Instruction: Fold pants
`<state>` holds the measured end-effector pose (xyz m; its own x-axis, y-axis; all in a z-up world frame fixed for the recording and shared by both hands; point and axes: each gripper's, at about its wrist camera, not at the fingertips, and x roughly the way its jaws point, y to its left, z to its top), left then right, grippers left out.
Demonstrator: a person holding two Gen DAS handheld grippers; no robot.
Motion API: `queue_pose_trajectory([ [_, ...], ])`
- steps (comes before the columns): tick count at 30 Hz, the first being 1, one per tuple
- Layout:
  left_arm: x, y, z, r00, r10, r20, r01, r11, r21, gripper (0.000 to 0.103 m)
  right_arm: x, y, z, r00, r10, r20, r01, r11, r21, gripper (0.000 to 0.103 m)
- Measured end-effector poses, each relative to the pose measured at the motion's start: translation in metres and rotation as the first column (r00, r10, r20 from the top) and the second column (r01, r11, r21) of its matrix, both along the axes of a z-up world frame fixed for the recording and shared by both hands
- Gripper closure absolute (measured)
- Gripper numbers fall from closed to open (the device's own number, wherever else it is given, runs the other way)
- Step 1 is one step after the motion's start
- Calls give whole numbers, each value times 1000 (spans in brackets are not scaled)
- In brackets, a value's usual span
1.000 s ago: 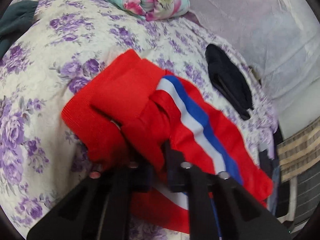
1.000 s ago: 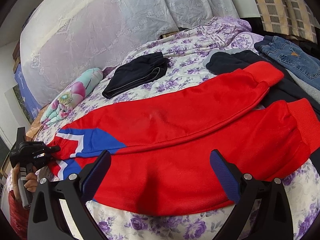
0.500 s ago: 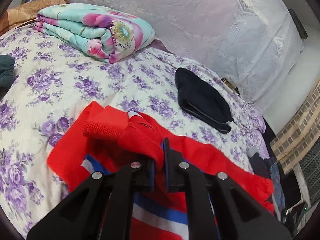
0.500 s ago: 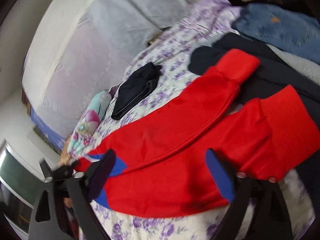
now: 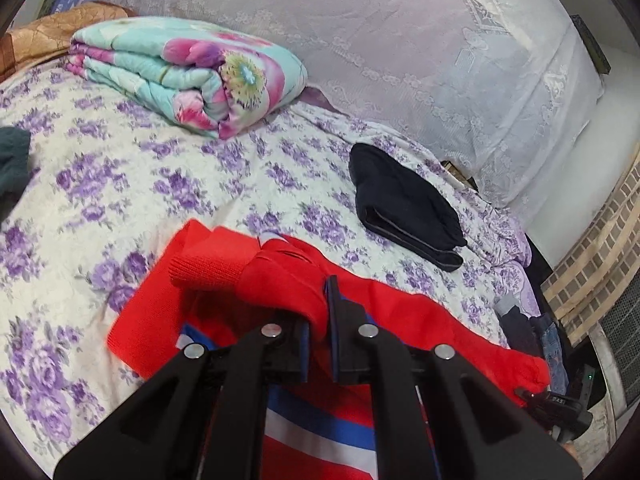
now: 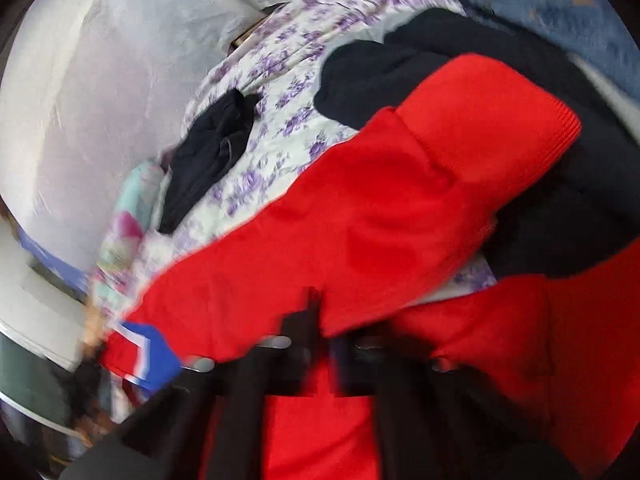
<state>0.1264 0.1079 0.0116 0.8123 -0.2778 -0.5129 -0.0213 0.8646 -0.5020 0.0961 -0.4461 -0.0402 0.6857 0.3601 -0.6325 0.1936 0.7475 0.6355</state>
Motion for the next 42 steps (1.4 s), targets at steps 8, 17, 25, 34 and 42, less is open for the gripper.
queue_pose_trajectory([
  [8, -50, 19, 37, 993, 7, 118, 5, 995, -99, 97, -87, 3, 78, 943, 69, 327, -102, 991, 87, 100],
  [17, 79, 6, 60, 990, 59, -127, -69, 994, -79, 89, 89, -5, 98, 985, 87, 148, -92, 996, 23, 90],
  [25, 90, 15, -4, 994, 18, -104, -28, 994, -103, 43, 120, -6, 64, 966, -96, 239, 132, 981, -139, 38],
  [34, -22, 64, 6, 998, 36, -44, -42, 988, -147, 43, 23, 17, 75, 950, 24, 311, 44, 977, -211, 33],
  [42, -67, 67, -40, 973, -6, -231, -28, 989, -142, 44, -109, 20, 59, 950, 92, 300, -29, 978, -208, 31],
])
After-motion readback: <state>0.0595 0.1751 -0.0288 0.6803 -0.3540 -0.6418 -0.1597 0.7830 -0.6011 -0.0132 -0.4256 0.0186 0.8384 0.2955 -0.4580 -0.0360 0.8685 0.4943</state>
